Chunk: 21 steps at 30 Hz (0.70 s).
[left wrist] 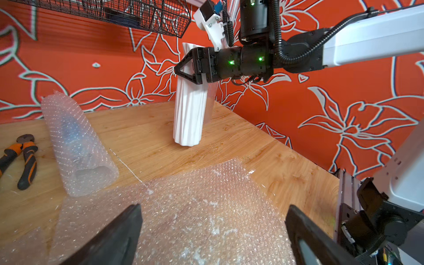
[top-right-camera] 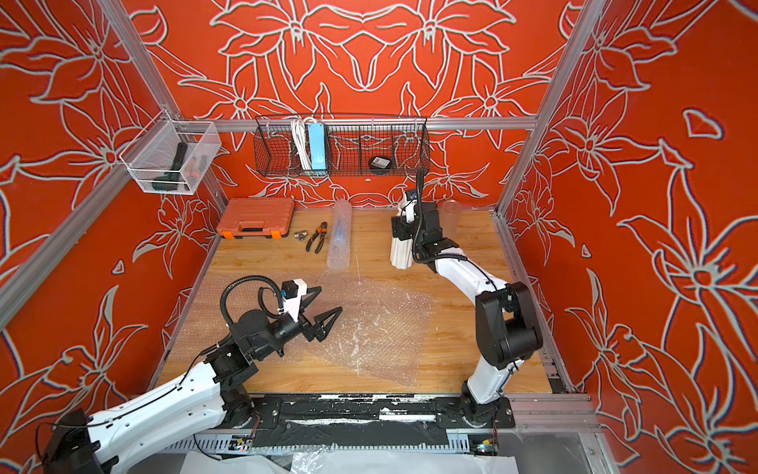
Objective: Unwrap the vase from the bubble wrap
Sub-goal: Place the vase at the center of the board.
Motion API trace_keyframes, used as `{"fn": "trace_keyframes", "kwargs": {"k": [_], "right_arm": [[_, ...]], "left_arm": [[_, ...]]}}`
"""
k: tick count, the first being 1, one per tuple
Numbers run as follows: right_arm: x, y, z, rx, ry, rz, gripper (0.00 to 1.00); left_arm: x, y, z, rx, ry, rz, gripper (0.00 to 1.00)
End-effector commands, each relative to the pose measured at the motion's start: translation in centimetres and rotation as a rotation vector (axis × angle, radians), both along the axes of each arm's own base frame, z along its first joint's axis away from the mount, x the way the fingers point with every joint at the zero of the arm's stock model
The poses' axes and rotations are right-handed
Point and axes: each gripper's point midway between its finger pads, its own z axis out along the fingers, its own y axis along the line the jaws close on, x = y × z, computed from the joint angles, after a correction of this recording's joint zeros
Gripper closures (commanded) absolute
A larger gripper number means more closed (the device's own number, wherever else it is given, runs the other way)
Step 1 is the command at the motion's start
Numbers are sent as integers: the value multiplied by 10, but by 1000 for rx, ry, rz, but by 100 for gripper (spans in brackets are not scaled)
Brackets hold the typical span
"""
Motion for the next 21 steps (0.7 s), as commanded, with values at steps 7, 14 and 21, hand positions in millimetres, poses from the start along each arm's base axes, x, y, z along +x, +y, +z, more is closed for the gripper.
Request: {"fn": "trace_keyframes", "kwargs": {"k": [7, 14, 21], "right_arm": [[61, -18, 62, -22, -250, -94, 33], [95, -29, 56, -39, -266, -150, 33], [117, -46, 43, -55, -251, -212, 33]], "left_arm": [[-2, 0, -10, 8, 34, -5, 5], [-2, 1, -13, 22, 35, 1, 5], [-1, 3, -16, 33, 35, 12, 5]]}}
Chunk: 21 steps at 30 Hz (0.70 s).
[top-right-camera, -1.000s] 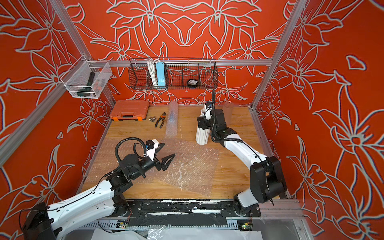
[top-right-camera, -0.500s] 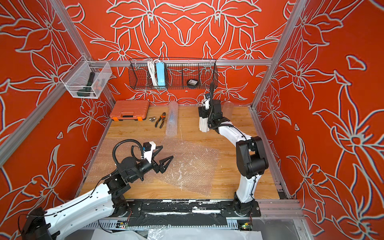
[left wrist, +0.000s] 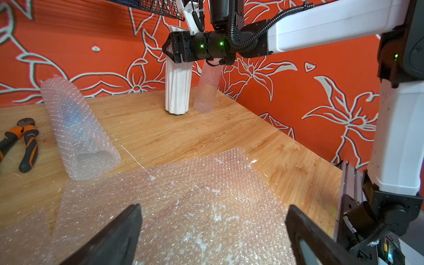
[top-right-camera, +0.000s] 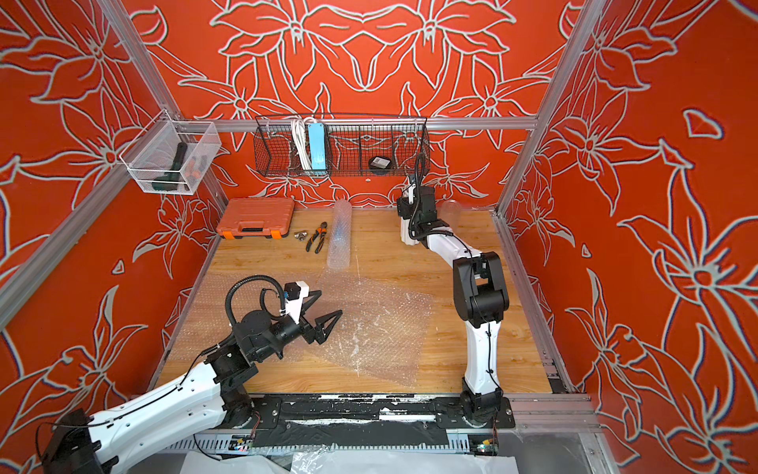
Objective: Unwrap the vase from the bubble wrap
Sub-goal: Place the vase at the center of the board.
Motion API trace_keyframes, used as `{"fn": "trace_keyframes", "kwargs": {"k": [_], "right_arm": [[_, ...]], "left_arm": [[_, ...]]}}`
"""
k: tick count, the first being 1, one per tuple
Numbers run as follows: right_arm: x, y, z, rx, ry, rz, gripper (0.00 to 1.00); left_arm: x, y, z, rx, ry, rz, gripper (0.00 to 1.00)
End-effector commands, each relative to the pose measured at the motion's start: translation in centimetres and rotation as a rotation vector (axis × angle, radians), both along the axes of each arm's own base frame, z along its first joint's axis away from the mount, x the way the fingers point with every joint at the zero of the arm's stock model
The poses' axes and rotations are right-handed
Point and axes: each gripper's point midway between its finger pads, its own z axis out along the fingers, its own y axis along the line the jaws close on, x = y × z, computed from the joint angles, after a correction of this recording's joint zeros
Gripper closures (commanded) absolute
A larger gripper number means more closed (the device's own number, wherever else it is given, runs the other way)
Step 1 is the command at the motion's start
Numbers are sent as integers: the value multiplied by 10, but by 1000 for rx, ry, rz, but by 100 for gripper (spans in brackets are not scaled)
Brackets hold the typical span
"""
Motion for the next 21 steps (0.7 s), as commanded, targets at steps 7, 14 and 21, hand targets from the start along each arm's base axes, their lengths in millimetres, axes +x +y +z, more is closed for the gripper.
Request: {"fn": "trace_keyframes", "kwargs": {"k": [7, 14, 21], "right_arm": [[18, -21, 50, 28, -156, -74, 33], [18, -22, 41, 43, -136, -76, 31], [13, -24, 36, 58, -123, -86, 26]], "left_arm": [[0, 1, -4, 13, -5, 4, 5], [1, 1, -6, 18, -3, 9, 5], [1, 0, -7, 21, -1, 5, 5]]}}
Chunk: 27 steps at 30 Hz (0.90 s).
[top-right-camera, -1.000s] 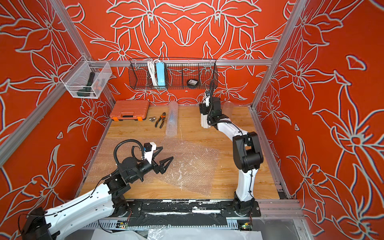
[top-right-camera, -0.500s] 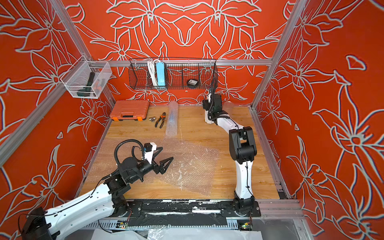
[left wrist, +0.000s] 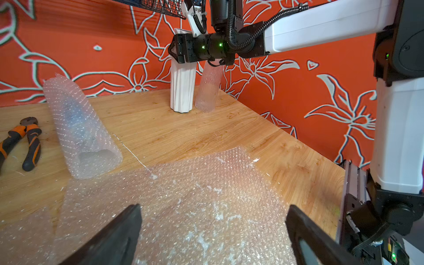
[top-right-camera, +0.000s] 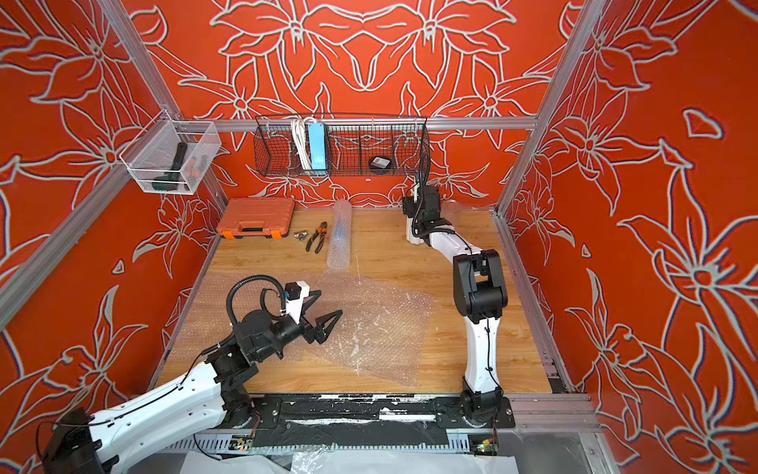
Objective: Unwrap the vase from the bubble wrap
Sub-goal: Place the vase at the center of the board.
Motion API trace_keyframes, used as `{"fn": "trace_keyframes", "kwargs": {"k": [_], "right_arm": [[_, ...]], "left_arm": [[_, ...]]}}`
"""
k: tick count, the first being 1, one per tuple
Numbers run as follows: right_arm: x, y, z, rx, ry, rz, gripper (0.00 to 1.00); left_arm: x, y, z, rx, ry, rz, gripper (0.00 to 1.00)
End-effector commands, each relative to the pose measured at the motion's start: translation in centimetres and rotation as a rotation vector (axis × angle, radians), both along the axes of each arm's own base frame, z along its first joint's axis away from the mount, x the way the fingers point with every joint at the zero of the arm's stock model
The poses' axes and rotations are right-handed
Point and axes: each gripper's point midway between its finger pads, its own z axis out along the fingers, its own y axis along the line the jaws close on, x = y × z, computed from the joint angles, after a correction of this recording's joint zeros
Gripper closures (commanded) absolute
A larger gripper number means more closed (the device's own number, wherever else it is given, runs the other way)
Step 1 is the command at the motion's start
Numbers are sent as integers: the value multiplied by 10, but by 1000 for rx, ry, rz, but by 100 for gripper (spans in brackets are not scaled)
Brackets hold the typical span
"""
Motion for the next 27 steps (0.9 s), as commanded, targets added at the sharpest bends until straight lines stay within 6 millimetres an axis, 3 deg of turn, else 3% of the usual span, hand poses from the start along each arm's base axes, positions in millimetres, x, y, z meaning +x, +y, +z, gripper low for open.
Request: {"fn": "trace_keyframes", "kwargs": {"k": [1, 27], "right_arm": [[5, -6, 43, 48, -131, -32, 26], [-7, -5, 47, 71, -111, -14, 10]], "left_arm": [[-1, 0, -5, 10, 1, -2, 5], [-1, 2, -9, 17, 8, 5, 5]]}}
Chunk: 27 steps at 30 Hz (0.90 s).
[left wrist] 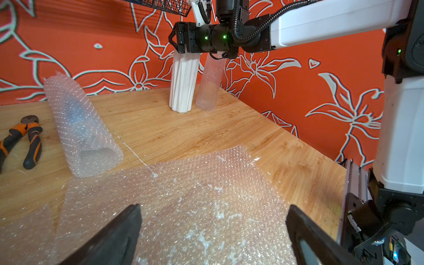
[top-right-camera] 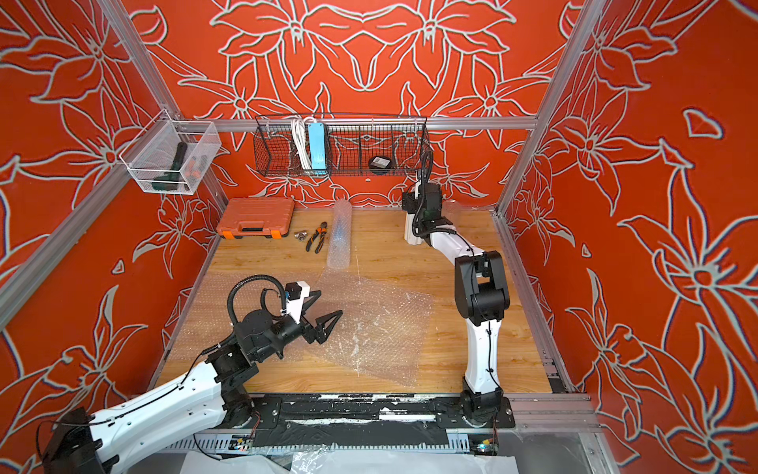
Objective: Unwrap the vase from the bubble wrap
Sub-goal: Place the vase at the center of the board.
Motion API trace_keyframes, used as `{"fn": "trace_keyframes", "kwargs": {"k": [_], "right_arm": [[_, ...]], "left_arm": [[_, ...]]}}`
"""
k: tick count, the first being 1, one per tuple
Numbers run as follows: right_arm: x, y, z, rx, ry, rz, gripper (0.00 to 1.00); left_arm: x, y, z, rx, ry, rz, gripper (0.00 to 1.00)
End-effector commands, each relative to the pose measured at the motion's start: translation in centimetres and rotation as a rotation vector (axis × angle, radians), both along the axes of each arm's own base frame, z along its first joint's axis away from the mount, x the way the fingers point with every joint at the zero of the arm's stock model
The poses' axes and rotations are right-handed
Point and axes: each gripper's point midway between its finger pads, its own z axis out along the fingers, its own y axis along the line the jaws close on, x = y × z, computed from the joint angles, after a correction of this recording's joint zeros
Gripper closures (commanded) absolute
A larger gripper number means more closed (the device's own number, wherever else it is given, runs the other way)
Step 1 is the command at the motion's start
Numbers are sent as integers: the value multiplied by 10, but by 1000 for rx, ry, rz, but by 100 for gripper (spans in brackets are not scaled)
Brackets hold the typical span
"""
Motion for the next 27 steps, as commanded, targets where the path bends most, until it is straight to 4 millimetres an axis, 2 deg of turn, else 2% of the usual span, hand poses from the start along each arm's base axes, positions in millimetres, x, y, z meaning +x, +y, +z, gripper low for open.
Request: {"fn": "trace_keyframes", "kwargs": {"k": [1, 19, 27], "right_arm": [[-5, -4, 27, 30, -57, -4, 10], [-18, -7, 42, 35, -70, -5, 7], [-28, -10, 57, 35, -73, -5, 7]], "left_arm": [[-2, 2, -7, 13, 4, 2, 5], [-3, 3, -7, 10, 3, 3, 5], [-2, 5, -6, 6, 4, 18, 5]]}}
